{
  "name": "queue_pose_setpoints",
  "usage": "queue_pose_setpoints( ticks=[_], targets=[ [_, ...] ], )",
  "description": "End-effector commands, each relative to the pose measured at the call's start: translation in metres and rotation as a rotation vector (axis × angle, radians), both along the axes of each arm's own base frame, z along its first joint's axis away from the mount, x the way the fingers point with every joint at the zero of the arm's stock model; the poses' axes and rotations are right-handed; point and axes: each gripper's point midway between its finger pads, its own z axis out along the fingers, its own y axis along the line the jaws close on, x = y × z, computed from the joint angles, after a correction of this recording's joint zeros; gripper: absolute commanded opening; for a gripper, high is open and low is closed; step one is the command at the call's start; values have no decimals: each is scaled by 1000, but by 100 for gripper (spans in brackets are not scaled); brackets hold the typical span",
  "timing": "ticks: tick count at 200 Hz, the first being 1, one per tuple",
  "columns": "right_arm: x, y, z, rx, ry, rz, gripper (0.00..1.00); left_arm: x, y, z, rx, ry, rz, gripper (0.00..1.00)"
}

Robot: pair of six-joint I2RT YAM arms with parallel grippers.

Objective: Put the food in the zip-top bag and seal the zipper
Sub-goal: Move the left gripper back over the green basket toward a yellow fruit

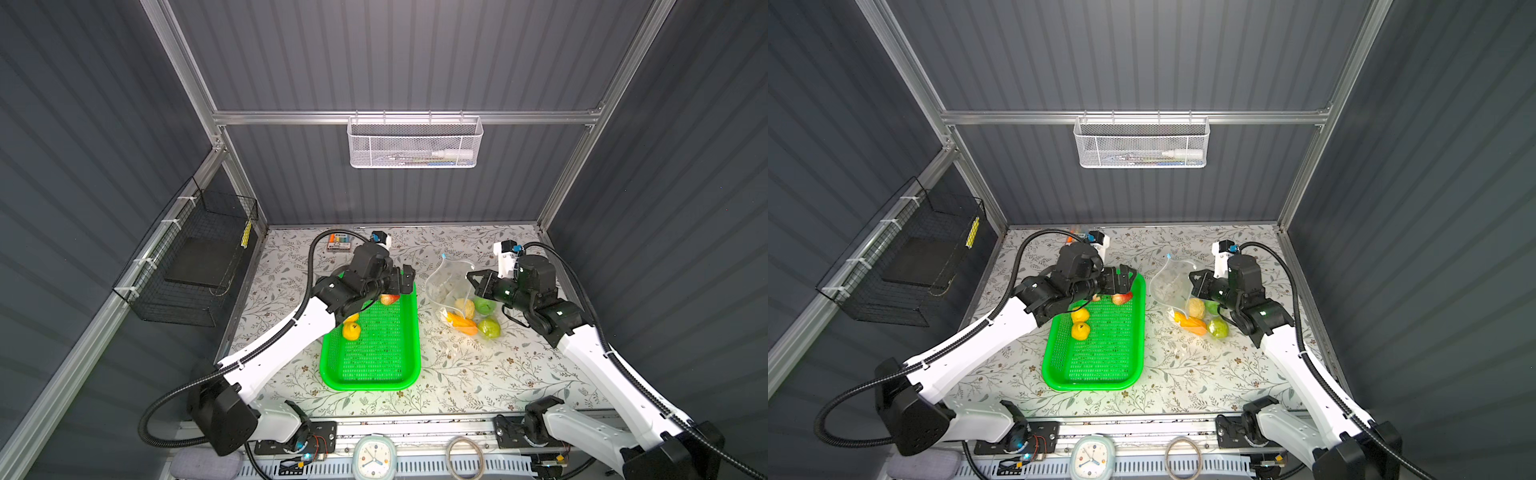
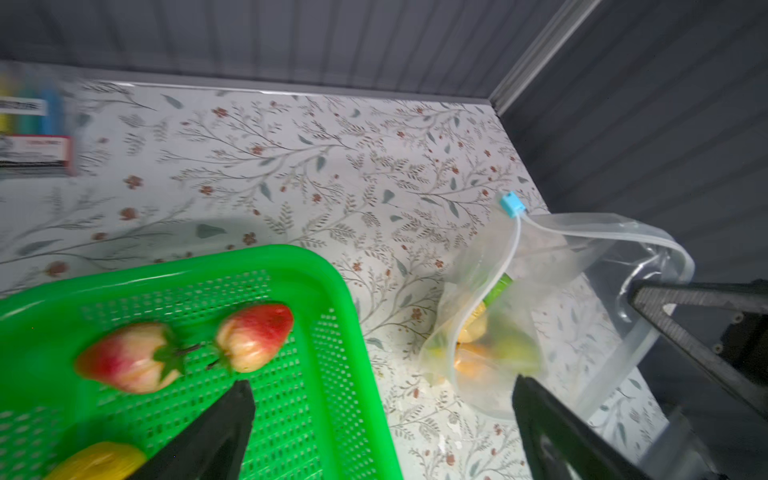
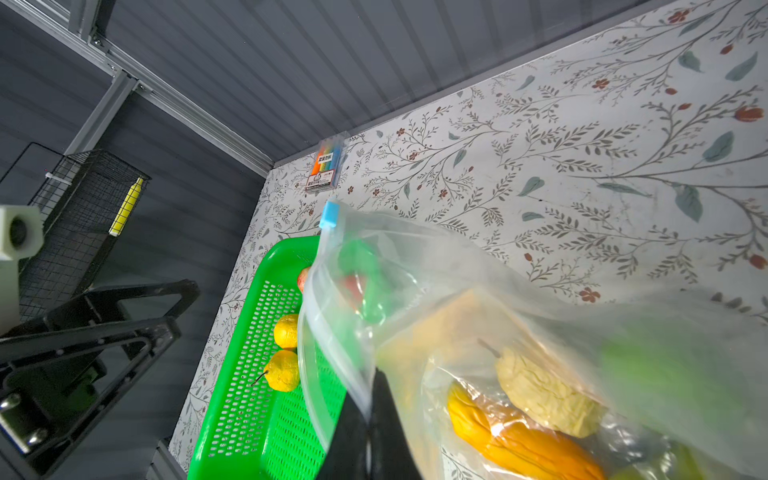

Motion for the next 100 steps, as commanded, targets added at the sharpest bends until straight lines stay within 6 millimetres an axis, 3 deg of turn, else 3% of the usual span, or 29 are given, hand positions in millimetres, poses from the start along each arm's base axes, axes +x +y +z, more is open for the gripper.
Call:
queue_pose_setpoints(
  ticks=[1, 58, 100],
  targets=[
    [-1, 2, -4, 31, 14, -1, 0, -7, 49, -37, 180, 67, 125, 100],
    [-3, 2, -8, 34, 33, -7, 0, -20, 106, -93, 396, 118, 290, 100],
    [-1, 3, -12, 31, 52, -8, 0, -21, 108, -123, 466, 165, 281, 98]
  ],
)
